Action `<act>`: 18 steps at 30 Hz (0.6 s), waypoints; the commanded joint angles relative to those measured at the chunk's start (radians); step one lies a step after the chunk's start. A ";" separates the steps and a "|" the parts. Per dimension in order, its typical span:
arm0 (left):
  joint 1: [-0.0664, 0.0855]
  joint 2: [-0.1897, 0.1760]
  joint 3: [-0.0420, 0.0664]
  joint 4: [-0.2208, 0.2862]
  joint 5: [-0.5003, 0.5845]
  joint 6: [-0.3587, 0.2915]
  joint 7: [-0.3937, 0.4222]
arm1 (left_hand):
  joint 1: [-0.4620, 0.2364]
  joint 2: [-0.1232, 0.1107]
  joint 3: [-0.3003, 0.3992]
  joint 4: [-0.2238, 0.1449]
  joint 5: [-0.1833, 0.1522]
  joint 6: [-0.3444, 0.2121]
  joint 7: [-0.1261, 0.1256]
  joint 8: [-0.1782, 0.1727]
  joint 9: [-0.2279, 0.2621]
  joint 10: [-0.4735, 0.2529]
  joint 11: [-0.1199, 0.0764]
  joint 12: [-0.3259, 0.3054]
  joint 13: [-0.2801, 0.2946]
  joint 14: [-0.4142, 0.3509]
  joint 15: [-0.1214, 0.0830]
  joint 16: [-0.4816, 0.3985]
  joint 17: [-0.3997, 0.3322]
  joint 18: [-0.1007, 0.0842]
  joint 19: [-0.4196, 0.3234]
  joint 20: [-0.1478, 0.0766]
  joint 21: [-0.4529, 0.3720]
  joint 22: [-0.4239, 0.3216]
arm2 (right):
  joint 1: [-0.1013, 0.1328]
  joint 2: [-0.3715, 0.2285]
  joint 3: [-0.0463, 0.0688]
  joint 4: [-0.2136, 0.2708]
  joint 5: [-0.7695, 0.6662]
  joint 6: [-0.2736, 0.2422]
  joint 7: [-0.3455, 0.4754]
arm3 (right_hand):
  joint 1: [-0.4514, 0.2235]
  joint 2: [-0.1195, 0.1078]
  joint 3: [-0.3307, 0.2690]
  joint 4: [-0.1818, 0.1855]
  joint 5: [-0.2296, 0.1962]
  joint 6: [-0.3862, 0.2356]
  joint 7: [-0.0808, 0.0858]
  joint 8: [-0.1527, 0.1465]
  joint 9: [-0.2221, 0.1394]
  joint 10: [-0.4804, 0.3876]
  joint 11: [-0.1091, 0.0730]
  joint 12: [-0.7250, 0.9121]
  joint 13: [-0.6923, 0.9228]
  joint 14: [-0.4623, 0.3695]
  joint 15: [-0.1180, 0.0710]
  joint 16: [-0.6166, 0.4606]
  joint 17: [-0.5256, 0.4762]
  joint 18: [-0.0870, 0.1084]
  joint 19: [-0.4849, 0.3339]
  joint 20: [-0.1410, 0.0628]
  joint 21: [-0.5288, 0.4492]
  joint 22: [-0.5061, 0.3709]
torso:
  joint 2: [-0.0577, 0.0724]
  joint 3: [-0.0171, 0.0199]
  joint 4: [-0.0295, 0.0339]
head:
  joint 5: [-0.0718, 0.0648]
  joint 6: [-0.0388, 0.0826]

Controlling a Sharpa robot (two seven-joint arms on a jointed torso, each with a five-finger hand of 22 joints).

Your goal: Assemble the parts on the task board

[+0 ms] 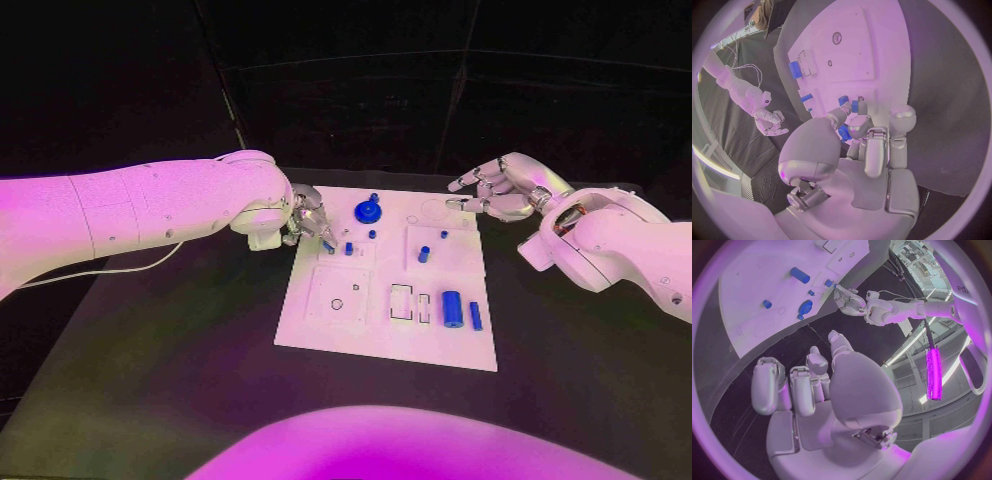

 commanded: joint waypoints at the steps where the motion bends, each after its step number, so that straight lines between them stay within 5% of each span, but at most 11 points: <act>1: 0.008 0.005 0.001 -0.004 0.025 0.034 0.006 | -0.003 0.010 0.117 -0.112 0.004 0.004 0.004 0.004 0.001 0.006 0.002 -0.004 -0.002 0.086 0.006 -0.003 0.186 -0.006 -0.002 0.008 -0.007 -0.001 | 0.002 0.002 0.001 0.000 0.002 0.007 0.007 | -0.003 0.008 -0.002 0.005 0.005 -0.004 -0.005 0.005 -0.002 0.006 -0.003 0.003 0.000 0.081 -0.008 -0.003 0.178 0.018 0.000 -0.003 -0.003 0.001 | 0.001 0.0000 -0.0009 | 0.000 0.000; 5: 0.020 0.019 0.001 -0.022 0.044 0.080 0.002 | -0.003 0.009 0.124 -0.114 0.004 0.003 0.004 0.006 0.002 0.005 0.003 -0.005 -0.004 0.087 0.006 -0.003 0.188 -0.005 -0.003 0.008 -0.009 -0.003 | 0.002 0.003 0.001 0.000 0.002 0.007 0.006 | -0.003 0.008 -0.002 0.005 0.005 -0.004 -0.005 0.005 -0.002 0.006 -0.003 0.003 0.000 0.081 -0.008 -0.003 0.178 0.018 0.000 -0.003 -0.003 0.001 | 0.001 -0.0002 -0.0011 | -0.001 0.000; 18: 0.044 0.128 -0.001 -0.179 0.105 0.382 -0.022 | -0.005 0.008 0.129 -0.114 0.003 0.000 0.006 0.005 0.001 -0.003 0.005 -0.015 -0.018 0.085 0.008 -0.005 0.183 0.000 -0.016 0.009 -0.030 -0.026 | 0.002 0.009 0.001 -0.003 0.002 0.008 0.005 | -0.003 0.008 -0.002 0.005 0.005 -0.004 -0.005 0.005 -0.002 0.006 -0.003 0.003 0.000 0.081 -0.008 -0.003 0.178 0.018 0.000 -0.003 -0.003 0.001 | 0.001 0.0000 -0.0006 | -0.005 -0.003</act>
